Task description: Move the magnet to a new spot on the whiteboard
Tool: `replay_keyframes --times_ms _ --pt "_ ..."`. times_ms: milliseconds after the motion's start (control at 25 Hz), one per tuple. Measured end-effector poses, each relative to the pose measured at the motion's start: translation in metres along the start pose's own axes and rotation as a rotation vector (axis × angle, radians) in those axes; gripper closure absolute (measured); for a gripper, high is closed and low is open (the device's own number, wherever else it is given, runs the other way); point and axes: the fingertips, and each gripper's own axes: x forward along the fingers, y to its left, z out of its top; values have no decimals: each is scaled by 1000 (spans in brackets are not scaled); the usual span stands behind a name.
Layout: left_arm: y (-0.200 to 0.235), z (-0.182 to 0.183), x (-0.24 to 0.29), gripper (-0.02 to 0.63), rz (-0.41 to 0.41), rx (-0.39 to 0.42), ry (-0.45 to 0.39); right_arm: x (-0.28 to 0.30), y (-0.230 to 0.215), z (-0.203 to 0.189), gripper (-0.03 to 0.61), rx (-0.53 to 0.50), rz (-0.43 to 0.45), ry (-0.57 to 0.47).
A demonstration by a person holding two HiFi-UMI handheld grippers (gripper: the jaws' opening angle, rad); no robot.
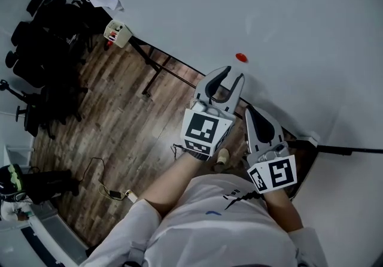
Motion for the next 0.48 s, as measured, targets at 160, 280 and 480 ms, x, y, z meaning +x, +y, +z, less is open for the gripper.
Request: replay_keyframes --times_ms 160,280,480 --pt "7 1 13 492 20 27 -11 4 1 4 563 -9 2 5" --pt "8 1 25 489 29 51 -8 7 -8 8 563 -9 -6 4" --pt "9 -3 35 480 51 70 0 10 -19 5 563 1 -5 13"
